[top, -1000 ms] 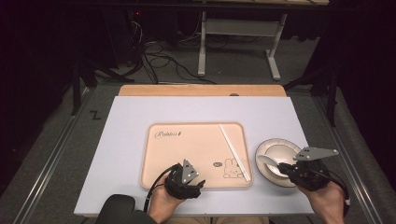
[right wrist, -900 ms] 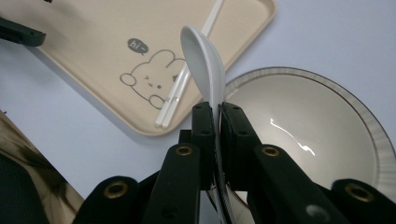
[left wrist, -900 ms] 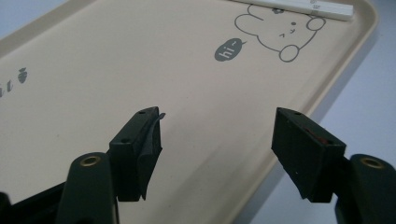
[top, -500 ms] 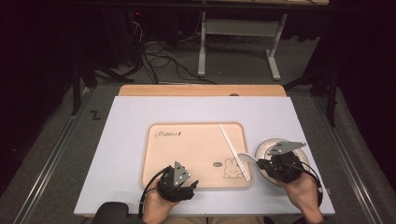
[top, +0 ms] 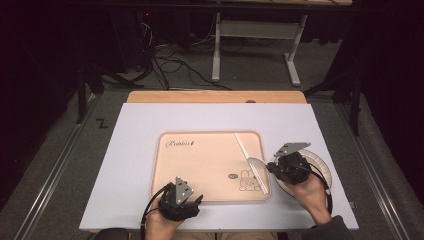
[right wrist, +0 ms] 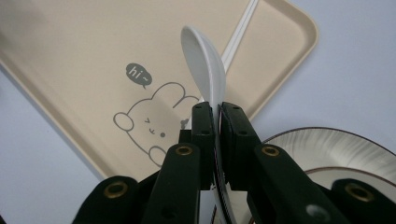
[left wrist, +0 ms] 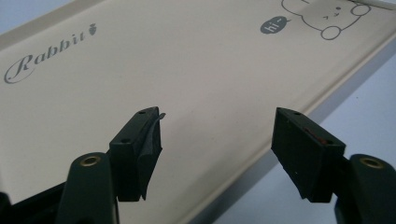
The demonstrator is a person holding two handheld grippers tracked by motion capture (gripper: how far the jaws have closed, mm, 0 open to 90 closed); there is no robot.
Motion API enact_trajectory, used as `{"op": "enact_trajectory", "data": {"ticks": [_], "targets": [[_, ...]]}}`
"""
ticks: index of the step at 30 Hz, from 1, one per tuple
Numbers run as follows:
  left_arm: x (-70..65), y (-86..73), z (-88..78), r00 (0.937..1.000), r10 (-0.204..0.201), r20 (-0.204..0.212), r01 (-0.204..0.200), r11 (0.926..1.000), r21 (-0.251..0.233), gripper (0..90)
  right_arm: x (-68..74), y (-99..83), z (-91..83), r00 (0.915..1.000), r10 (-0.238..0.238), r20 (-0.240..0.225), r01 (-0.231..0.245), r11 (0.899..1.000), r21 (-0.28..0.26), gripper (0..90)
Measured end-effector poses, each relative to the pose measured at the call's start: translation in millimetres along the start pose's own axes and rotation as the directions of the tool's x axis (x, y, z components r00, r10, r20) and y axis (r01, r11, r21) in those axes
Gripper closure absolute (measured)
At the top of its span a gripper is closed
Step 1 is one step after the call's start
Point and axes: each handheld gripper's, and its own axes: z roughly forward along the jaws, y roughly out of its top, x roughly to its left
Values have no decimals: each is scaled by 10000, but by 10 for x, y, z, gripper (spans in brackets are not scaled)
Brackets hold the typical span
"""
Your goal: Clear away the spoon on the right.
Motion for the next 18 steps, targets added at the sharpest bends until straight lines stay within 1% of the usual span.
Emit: {"op": "enact_trajectory", "data": {"ticks": [4,5,6,8,9,10,11,12,13,15,17,18], "targets": [[20,4,-26,9999,-50,-113,49,10000,-47,335,-6,56,47,10000,-66,-29,66,10000,65,856],[27,8,-29,9998,-158,-125,156,9998,-140,334,-12,69,56,9999,-121,-54,121,9999,83,856],[30,10,-28,9998,-156,-138,154,9998,-156,335,-17,79,66,9999,-109,-31,110,9999,76,856],[30,12,-26,9998,-156,-133,154,9998,-146,335,-23,89,75,10000,-22,-91,23,10000,35,856],[28,14,-23,9998,-152,-112,151,9998,-138,335,-44,102,85,9999,152,-74,-151,9999,72,856],[26,16,-19,9999,-103,-107,102,9999,-100,335,-44,102,85,9999,152,-74,-151,9999,72,856],[24,17,-16,9999,-97,-86,97,9999,-93,335,-72,118,99,9996,287,-84,-287,9996,39,856],[22,20,-14,9999,-88,-50,88,9999,-76,335,-72,118,99,9996,287,-84,-287,9996,39,856],[18,23,-10,9999,-103,-18,103,9999,-91,335,-77,130,109,9991,431,-51,-430,9990,70,856],[11,32,0,9999,-102,54,102,9999,-98,335,-82,163,141,9988,495,6,-495,9987,119,856],[5,41,11,9999,-10,136,10,10000,-32,334,-72,211,172,9982,552,222,-558,9981,274,856],[-10,47,28,9997,-17,254,18,10000,-44,334,-69,247,190,9974,640,336,-652,9971,381,856]]}}
